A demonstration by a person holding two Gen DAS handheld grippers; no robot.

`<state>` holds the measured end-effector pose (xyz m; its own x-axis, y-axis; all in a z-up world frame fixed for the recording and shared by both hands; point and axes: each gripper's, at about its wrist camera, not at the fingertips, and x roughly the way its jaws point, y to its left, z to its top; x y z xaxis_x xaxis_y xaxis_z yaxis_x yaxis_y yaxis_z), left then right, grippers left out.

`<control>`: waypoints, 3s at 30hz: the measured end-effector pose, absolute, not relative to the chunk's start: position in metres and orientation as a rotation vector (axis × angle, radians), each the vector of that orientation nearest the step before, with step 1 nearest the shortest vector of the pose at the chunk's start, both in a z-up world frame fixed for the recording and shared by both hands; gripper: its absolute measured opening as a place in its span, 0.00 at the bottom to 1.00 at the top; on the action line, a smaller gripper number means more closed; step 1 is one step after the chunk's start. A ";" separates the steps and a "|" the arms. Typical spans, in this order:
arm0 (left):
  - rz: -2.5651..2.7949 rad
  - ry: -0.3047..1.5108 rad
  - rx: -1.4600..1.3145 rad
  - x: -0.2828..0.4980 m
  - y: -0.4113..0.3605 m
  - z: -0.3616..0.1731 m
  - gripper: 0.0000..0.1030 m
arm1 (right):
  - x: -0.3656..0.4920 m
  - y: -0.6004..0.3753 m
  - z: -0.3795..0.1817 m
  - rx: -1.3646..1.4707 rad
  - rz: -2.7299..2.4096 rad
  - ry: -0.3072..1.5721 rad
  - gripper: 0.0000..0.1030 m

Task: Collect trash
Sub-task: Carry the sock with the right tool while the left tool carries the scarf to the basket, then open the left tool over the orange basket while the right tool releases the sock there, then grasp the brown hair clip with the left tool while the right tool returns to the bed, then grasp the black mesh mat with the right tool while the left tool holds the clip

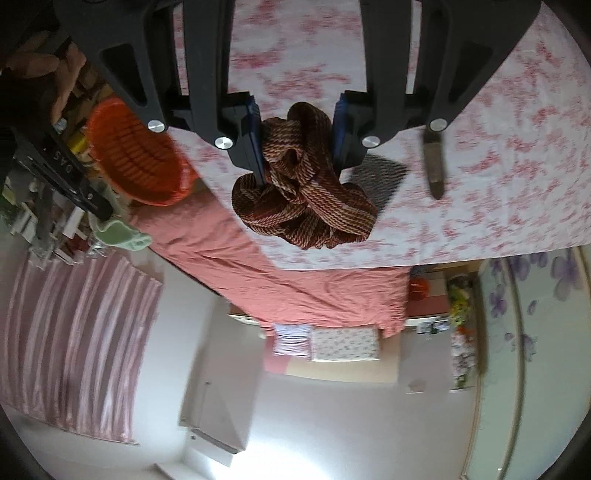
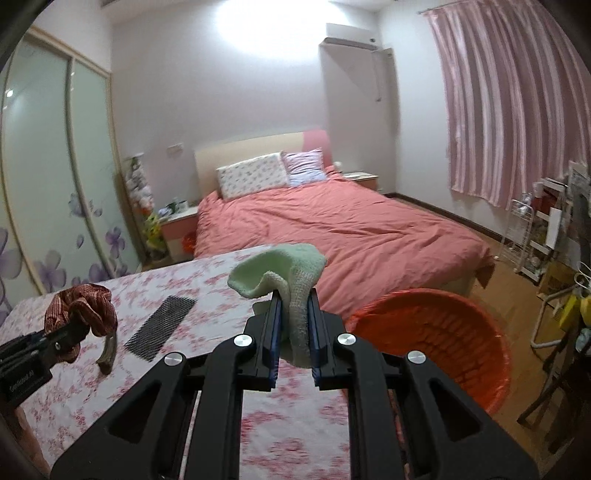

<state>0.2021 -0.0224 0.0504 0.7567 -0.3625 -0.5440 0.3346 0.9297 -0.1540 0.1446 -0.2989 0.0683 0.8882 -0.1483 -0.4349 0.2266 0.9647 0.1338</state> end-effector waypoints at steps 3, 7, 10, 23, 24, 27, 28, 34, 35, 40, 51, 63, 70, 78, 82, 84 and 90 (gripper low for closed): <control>-0.445 0.602 -0.054 0.200 -0.045 0.051 0.29 | 0.136 -0.317 0.067 0.204 -0.240 0.418 0.13; -0.535 0.606 -0.047 0.197 -0.086 0.050 0.30 | 0.130 -0.339 0.066 0.225 -0.297 0.399 0.13; -0.597 0.617 -0.032 0.198 -0.115 0.047 0.30 | 0.126 -0.356 0.064 0.249 -0.335 0.389 0.13; -0.790 0.662 0.050 0.206 -0.230 0.021 0.39 | 0.124 -0.414 0.042 0.328 -0.429 0.404 0.14; -0.795 0.671 0.058 0.208 -0.238 0.016 0.41 | 0.126 -0.418 0.040 0.339 -0.429 0.411 0.15; -0.784 0.708 0.078 0.217 -0.253 -0.001 0.52 | 0.130 -0.428 0.027 0.370 -0.432 0.450 0.33; -0.775 0.720 0.081 0.220 -0.255 -0.005 0.54 | 0.131 -0.429 0.023 0.375 -0.432 0.461 0.36; -0.696 0.760 0.100 0.234 -0.237 -0.026 0.65 | 0.130 -0.425 0.010 0.385 -0.436 0.507 0.44; -0.673 0.755 0.107 0.234 -0.230 -0.027 0.70 | 0.130 -0.428 0.010 0.383 -0.436 0.511 0.47; -0.547 0.743 0.146 0.241 -0.191 -0.032 0.84 | 0.131 -0.422 0.014 0.339 -0.426 0.519 0.60; -0.176 0.798 0.093 0.275 -0.036 -0.048 0.86 | 0.144 -0.366 0.011 0.214 -0.340 0.557 0.75; 0.044 0.869 -0.002 0.311 0.073 -0.065 0.71 | 0.161 -0.314 0.001 0.140 -0.227 0.630 0.75; 0.060 0.905 -0.010 0.337 0.072 -0.076 0.48 | 0.168 -0.293 -0.003 0.111 -0.187 0.664 0.75; 0.109 0.910 0.006 0.340 0.096 -0.077 0.32 | 0.179 -0.267 -0.006 0.106 -0.132 0.688 0.75; 0.154 0.918 -0.010 0.328 0.131 -0.075 0.32 | 0.190 -0.245 -0.008 0.106 -0.080 0.708 0.75; 0.174 0.916 -0.013 0.321 0.148 -0.075 0.33 | 0.195 -0.234 -0.009 0.104 -0.054 0.719 0.75; 0.173 0.904 -0.037 0.312 0.172 -0.076 0.36 | 0.221 -0.182 -0.015 0.083 0.039 0.769 0.75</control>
<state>0.3122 0.1724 -0.0756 0.6055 0.1342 -0.7845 -0.1652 0.9854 0.0411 0.2210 -0.1819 -0.0145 0.7180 0.0655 -0.6929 -0.0045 0.9960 0.0894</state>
